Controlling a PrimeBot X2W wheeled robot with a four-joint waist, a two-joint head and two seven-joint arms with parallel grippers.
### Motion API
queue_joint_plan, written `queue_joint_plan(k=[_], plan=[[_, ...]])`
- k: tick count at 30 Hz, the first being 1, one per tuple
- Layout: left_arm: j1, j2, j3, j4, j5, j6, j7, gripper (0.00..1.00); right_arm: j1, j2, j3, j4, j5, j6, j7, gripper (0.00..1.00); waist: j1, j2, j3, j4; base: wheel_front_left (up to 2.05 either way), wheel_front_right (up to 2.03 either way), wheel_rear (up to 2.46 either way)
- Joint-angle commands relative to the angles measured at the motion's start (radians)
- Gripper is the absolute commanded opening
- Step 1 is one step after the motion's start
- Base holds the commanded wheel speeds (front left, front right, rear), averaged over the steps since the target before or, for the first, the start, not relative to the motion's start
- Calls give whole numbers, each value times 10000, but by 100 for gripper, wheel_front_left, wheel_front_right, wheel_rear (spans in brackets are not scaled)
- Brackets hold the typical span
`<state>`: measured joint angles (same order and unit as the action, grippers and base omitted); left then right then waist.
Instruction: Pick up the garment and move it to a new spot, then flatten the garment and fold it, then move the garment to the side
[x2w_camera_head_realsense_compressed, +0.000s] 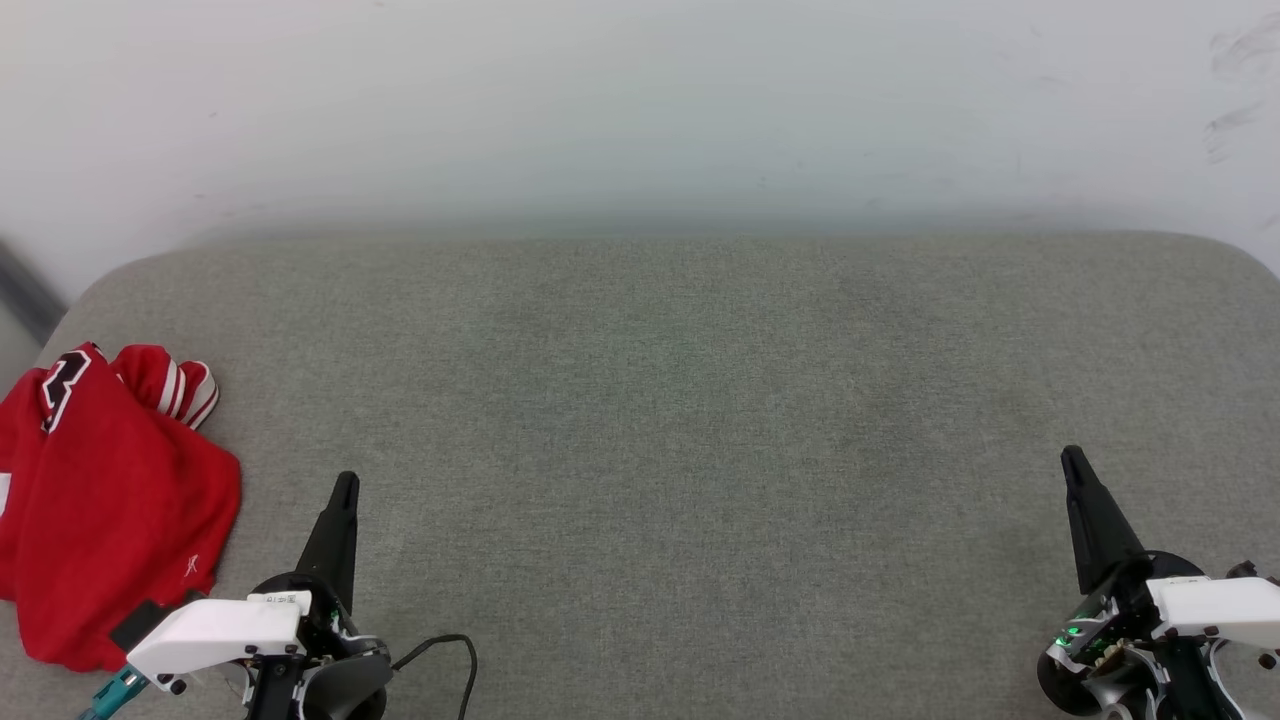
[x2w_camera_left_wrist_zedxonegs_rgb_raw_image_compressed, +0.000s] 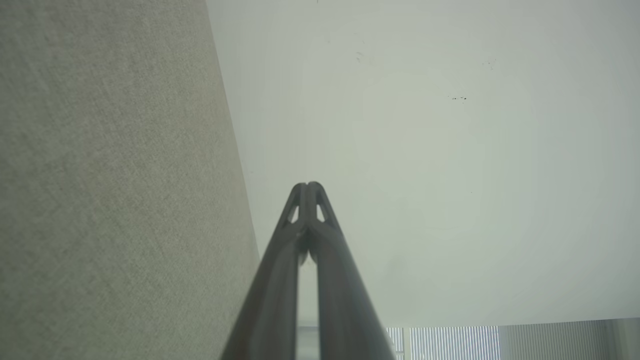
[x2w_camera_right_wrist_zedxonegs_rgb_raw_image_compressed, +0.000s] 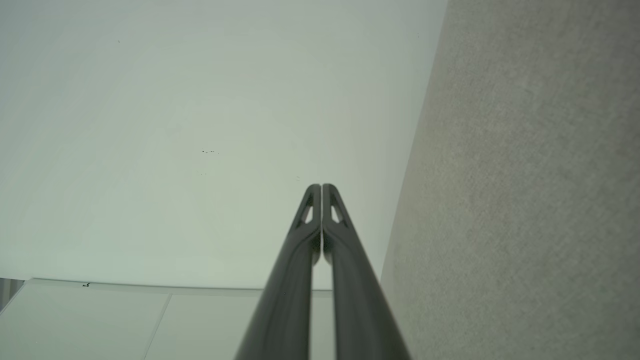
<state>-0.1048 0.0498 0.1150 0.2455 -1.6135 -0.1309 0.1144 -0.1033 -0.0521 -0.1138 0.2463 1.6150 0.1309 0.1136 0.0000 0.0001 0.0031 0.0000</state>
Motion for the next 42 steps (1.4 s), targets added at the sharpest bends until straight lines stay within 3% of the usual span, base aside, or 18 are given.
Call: queue_joint_plan(k=[1,39,40,42], plan=[[-88,-16,14,-5,22,-33,11,0,-134,37,7,2,-56,-4,-12,0,0,-1,0,0,0,0,0],[-88,-16,14,-4,22,-33,11,0,-134,37,7,2,-56,-4,-12,0,0,-1,0,0,0,0,0],[-1,0,-2,-2,-1,-2,-2,100,-1,0,1,-3,-2,0,-2,100,0,-1,0,0,0,0,0],[108,-12,-29,157,-2,2,-4,100,113,4,6,151,4,0,0,100,0,-1,0,0,0,0,0]])
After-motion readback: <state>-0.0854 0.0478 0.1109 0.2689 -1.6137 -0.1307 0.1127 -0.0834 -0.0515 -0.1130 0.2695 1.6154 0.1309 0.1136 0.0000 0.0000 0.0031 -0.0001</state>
